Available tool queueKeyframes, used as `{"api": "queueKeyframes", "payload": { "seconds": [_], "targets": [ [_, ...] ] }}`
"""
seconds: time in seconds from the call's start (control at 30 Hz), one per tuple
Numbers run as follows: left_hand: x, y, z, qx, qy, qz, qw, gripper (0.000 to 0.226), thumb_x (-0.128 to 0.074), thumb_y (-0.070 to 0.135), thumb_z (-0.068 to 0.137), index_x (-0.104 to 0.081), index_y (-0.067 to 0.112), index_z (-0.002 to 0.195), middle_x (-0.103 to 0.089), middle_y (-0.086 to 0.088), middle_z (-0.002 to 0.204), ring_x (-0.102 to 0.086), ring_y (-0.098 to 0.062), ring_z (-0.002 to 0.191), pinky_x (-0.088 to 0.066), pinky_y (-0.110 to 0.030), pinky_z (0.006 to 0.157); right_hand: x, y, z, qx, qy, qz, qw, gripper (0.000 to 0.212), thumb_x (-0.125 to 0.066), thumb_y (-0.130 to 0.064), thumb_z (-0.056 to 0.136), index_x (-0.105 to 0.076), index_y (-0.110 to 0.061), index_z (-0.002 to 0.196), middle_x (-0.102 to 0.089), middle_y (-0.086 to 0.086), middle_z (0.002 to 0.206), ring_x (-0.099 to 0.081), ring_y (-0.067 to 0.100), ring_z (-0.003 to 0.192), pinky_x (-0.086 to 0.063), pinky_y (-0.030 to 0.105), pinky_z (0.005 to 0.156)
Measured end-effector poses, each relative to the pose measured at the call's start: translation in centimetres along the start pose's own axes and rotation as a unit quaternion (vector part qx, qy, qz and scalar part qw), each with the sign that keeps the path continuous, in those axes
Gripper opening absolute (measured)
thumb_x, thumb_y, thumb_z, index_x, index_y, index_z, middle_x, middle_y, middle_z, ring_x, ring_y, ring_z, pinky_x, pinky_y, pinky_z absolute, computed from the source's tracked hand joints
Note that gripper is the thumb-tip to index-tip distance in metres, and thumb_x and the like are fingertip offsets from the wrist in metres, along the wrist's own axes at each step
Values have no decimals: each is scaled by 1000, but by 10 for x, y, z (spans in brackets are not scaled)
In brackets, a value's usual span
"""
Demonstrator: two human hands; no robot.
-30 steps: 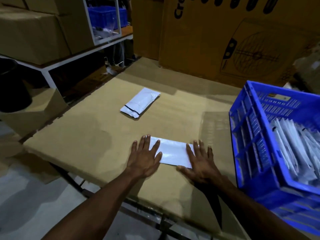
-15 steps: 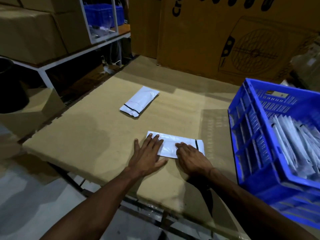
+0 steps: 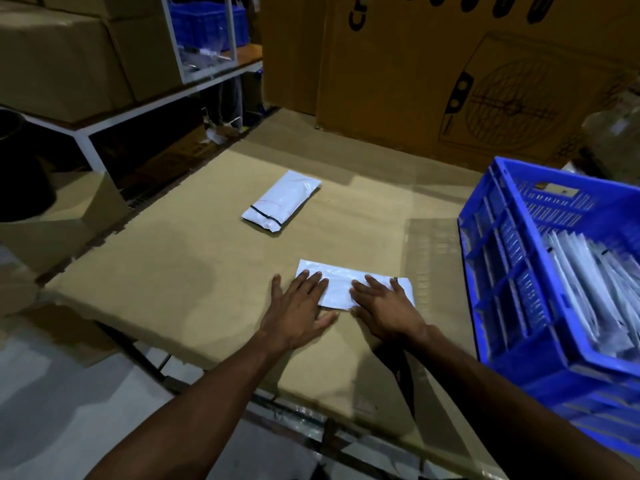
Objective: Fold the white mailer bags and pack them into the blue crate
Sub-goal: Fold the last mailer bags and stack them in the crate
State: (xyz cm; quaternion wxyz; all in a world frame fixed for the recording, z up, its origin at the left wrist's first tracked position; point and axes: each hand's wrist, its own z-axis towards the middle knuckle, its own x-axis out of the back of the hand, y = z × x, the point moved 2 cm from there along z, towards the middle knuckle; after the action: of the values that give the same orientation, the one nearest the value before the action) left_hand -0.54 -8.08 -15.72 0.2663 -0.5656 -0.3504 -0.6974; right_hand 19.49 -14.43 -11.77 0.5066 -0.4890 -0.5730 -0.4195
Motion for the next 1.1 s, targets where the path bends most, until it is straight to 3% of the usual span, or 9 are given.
{"api": "queueKeyframes", "payload": {
  "seconds": [0.1, 0.27, 0.4, 0.5, 0.67, 0.73, 0.8, 0.9, 1.1],
  "targets": [
    [-1, 0, 0, 0, 9, -3, 1000, 90, -18, 75, 82, -37, 25, 155, -29, 7, 164, -22, -15, 152, -10, -67, 117, -3, -2, 2, 31, 47, -83, 995, 43, -38, -35, 88, -69, -13, 107, -66, 4, 126, -61, 32, 120, -48, 61, 88],
    [-6, -7, 1, -14, 76, -22, 997, 51, -45, 47, 89, -65, 22, 129, -57, -3, 144, -51, -27, 135, -41, -69, 101, 0, -11, 1, 56, 138, -59, 987, 41, -37, -27, 86, -70, -7, 99, -70, 9, 115, -68, 35, 106, -55, 52, 81],
    [-6, -13, 8, 3, 74, -50, 996, 46, -63, 18, 80, -66, 23, 125, -55, -12, 145, -49, -40, 133, -39, -62, 103, -7, -19, -15, 130, 237, -63, 961, 44, -52, -14, 85, -59, -14, 128, -52, 5, 146, -50, 34, 134, -40, 60, 104],
    [-7, -12, 10, 21, 58, -47, 997, 49, -62, 12, 81, -63, 26, 129, -50, -12, 150, -43, -39, 137, -37, -59, 105, -12, -23, -34, 236, 212, -145, 937, 55, -47, -16, 79, -52, -25, 132, -48, -7, 150, -25, 31, 149, -19, 72, 110],
    [-11, -17, 12, -3, 89, -60, 994, 57, -65, 3, 78, -61, 29, 128, -49, -11, 150, -40, -38, 139, -40, -64, 99, -14, -3, -22, 196, 188, -163, 949, 22, -49, -17, 93, -66, -21, 107, -64, -3, 131, -51, 36, 132, -48, 62, 90],
    [-7, -14, 9, 13, 100, -44, 994, 58, -58, 11, 82, -55, 26, 138, -45, -13, 153, -41, -35, 137, -44, -64, 95, -3, 0, -15, 167, 177, -137, 960, 14, -50, -22, 96, -61, -24, 103, -63, -4, 129, -59, 32, 121, -54, 48, 72],
    [-5, -10, 5, 74, 98, -22, 992, 73, -57, 26, 88, -31, 23, 156, -30, -13, 162, -42, -33, 138, -41, -63, 102, 13, 0, -14, 165, 186, -143, 958, 9, -53, -23, 94, -61, -23, 97, -61, -6, 130, -62, 29, 110, -53, 38, 61],
    [-2, -7, 0, 156, 120, 1, 980, 103, -60, 40, 83, 2, 14, 161, -4, -16, 168, -39, -33, 140, -31, -62, 108, 32, 1, -20, 136, 169, -134, 967, 11, -56, -27, 95, -59, -22, 104, -53, -9, 139, -60, 29, 102, -52, 37, 57],
    [-3, -4, -1, 155, 147, 4, 977, 106, -58, 42, 86, 10, 11, 160, 2, -19, 168, -43, -35, 137, -30, -65, 107, 62, 9, -31, 92, 202, -63, 973, 30, -56, -19, 81, -65, -31, 107, -47, -17, 149, -65, 25, 86, -54, 37, 48]
  ]
}}
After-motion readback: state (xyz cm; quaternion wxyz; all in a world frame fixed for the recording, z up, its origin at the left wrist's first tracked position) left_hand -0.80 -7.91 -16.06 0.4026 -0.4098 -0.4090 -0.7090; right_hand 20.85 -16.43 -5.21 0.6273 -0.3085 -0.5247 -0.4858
